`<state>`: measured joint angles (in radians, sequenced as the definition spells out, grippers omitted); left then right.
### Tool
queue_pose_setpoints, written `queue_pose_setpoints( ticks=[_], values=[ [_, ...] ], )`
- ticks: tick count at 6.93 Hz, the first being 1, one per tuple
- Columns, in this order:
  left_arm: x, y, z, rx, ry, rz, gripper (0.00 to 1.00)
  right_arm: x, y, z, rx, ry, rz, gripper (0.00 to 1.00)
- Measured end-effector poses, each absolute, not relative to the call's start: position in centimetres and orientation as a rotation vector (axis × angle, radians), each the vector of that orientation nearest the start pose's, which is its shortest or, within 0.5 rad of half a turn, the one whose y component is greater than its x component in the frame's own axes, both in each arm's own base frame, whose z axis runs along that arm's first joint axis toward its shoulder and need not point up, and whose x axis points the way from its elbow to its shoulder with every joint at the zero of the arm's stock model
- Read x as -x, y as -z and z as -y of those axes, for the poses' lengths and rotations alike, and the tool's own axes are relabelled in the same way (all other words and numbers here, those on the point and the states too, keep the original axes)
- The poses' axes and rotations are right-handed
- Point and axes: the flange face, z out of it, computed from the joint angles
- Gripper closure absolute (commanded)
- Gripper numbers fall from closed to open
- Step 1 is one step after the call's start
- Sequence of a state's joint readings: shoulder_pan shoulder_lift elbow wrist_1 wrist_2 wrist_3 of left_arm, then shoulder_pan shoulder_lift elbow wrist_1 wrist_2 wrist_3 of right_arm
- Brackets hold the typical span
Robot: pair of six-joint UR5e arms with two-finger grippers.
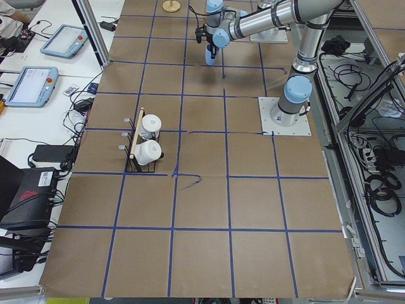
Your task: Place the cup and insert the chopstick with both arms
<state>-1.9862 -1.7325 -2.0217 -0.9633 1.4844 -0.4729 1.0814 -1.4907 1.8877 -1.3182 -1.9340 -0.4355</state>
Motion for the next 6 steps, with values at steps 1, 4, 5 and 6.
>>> queue_pose_setpoints(
  ticks=[1, 4, 5, 6],
  values=[
    [32.7, -25.4, 39.0, 0.091, -0.073, -3.214, 1.00, 10.9, -30.1, 41.6, 0.078, -1.128, -2.945, 1.00],
    [32.9, -24.8, 39.3, 0.091, -0.089, -3.213, 0.98, 10.1, -31.4, 42.0, -0.095, -1.119, -2.893, 1.00],
    [32.9, -24.7, 39.3, 0.091, -0.091, -3.211, 0.41, 10.1, -32.2, 42.2, -0.124, -1.117, -2.890, 1.00],
    [32.9, -24.6, 39.3, 0.093, -0.093, -3.209, 0.27, 10.1, -32.8, 42.5, -0.145, -1.114, -2.894, 1.00]
  ],
)
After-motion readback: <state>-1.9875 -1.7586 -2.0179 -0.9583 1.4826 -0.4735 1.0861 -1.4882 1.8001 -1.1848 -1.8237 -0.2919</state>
